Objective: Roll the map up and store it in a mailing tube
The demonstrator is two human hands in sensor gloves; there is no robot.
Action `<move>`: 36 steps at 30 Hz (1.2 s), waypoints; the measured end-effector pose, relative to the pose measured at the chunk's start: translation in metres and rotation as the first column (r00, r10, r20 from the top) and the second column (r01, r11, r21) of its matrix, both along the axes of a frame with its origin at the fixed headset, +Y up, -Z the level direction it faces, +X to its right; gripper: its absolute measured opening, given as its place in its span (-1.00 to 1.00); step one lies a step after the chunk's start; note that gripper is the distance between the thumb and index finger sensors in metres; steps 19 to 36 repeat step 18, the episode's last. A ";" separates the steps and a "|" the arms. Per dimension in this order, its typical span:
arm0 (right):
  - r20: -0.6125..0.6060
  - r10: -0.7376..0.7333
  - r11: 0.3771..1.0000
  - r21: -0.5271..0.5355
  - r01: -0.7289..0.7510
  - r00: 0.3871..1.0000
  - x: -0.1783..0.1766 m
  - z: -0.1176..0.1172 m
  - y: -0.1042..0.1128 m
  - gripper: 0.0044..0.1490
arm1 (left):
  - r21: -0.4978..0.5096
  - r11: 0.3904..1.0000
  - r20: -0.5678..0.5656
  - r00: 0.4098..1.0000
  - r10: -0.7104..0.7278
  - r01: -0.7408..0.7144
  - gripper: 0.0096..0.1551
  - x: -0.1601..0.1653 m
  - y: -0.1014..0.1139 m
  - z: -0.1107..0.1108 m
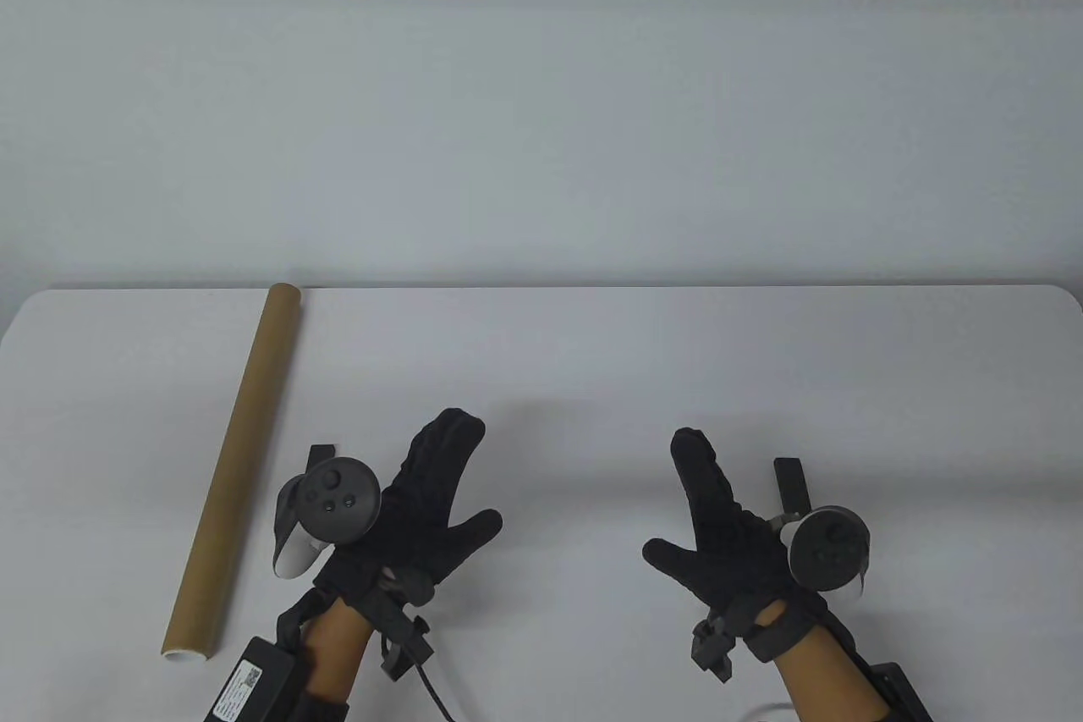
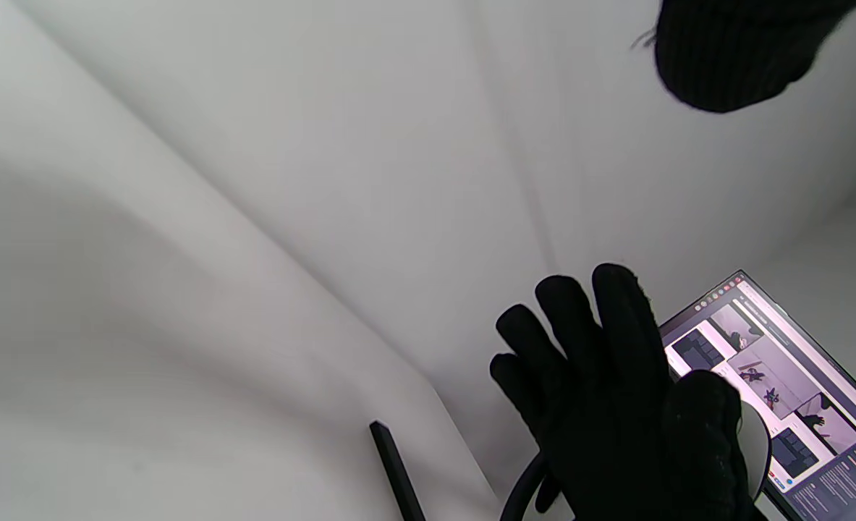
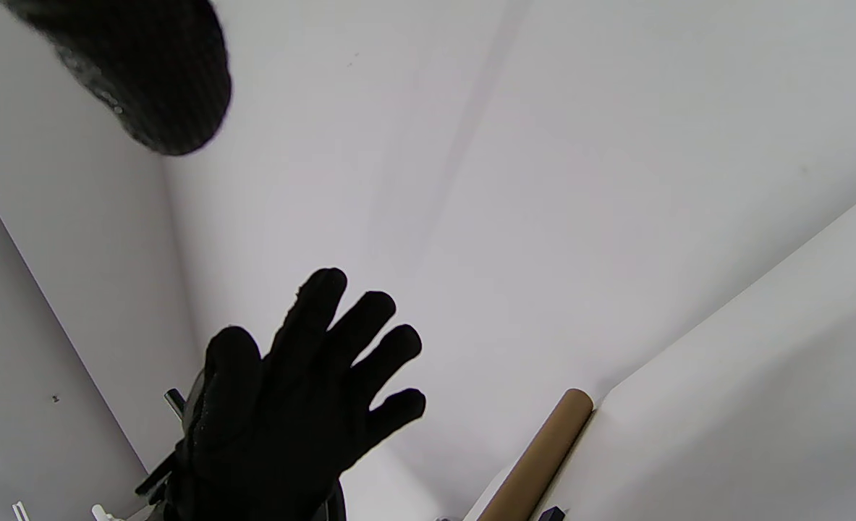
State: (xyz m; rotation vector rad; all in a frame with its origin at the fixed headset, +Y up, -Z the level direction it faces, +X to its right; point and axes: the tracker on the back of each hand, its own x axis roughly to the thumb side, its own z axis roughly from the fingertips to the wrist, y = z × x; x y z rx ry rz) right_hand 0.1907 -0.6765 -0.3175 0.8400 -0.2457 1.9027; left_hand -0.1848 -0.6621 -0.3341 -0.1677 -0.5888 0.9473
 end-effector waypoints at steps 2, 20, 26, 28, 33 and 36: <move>-0.003 0.003 1.000 -0.003 -0.003 1.000 0.000 0.000 -0.001 0.30 | -0.038 0.999 0.030 1.000 -0.003 0.004 0.09 -0.003 -0.010 -0.003; 0.013 0.010 1.000 -0.027 -0.009 1.000 0.003 -0.003 -0.005 0.29 | -0.137 0.990 0.057 0.997 0.049 -0.041 0.12 -0.016 -0.030 -0.011; 0.013 0.010 1.000 -0.027 -0.009 1.000 0.003 -0.003 -0.005 0.29 | -0.137 0.990 0.057 0.997 0.049 -0.041 0.12 -0.016 -0.030 -0.011; 0.013 0.010 1.000 -0.027 -0.009 1.000 0.003 -0.003 -0.005 0.29 | -0.137 0.990 0.057 0.997 0.049 -0.041 0.12 -0.016 -0.030 -0.011; 0.013 0.010 1.000 -0.027 -0.009 1.000 0.003 -0.003 -0.005 0.29 | -0.137 0.990 0.057 0.997 0.049 -0.041 0.12 -0.016 -0.030 -0.011; 0.013 0.010 1.000 -0.027 -0.009 1.000 0.003 -0.003 -0.005 0.29 | -0.137 0.990 0.057 0.997 0.049 -0.041 0.12 -0.016 -0.030 -0.011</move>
